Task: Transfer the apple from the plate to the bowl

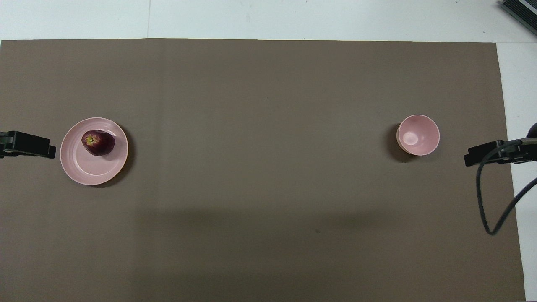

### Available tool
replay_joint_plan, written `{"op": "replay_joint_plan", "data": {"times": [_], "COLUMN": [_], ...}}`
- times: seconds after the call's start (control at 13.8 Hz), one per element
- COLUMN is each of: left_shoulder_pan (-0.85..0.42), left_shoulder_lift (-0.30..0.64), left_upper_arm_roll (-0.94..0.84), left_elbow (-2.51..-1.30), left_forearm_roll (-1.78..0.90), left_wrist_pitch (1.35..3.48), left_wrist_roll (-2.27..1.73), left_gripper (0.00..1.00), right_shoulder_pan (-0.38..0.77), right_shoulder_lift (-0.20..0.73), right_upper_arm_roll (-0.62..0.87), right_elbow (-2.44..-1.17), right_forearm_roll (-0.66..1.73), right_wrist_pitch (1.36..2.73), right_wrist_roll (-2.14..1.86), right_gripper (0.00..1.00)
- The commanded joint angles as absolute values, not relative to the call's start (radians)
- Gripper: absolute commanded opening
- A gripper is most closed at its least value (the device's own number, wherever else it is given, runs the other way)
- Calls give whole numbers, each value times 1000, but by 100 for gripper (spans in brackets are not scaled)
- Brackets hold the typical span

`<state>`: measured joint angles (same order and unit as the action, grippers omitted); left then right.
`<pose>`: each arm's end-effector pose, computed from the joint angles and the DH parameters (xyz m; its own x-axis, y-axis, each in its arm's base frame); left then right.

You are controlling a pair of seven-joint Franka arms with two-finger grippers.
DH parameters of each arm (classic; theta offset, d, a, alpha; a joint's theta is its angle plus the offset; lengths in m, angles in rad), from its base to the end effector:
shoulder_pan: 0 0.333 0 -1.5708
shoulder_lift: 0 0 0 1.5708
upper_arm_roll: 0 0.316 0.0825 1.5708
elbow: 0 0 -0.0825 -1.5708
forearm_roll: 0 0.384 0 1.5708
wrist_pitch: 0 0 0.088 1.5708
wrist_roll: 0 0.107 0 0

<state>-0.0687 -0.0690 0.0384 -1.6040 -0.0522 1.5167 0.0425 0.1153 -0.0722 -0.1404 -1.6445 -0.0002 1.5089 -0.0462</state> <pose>0.5270 -0.0210 0.6417 0.9970 -0.0756 -0.0159 -0.0746 -0.9957 0.0555 0.5246 -0.0159 0.6233 0.9977 0.0221 -0.0635 0.0214 -0.9997 -0.0129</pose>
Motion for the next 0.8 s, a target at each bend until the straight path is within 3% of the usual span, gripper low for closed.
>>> {"op": "replay_joint_plan", "data": {"times": [0.0,0.29,0.51,0.72], "left_shoulder_pan": [-23,-17,-14,-12], "left_shoulder_lift": [-35,8,-18,52], "left_upper_arm_roll": [37,37,38,40], "left_elbow": [-1595,-1643,-1785,-1798], "left_forearm_roll": [-71,-71,-71,-61], "left_wrist_pitch": [1517,1632,1808,1897], "left_wrist_roll": [60,113,109,158], "left_gripper": [100,100,100,100], "right_shoulder_pan": [104,104,104,104], "right_shoulder_lift": [-100,-101,-101,-103], "right_upper_arm_roll": [-132,-132,-132,-132], "right_elbow": [-1674,-1675,-1675,-1681], "right_forearm_roll": [9,9,9,9], "right_wrist_pitch": [1516,1514,1514,1514], "right_wrist_roll": [-29,-29,-29,-29], "right_gripper": [100,100,100,100]}}
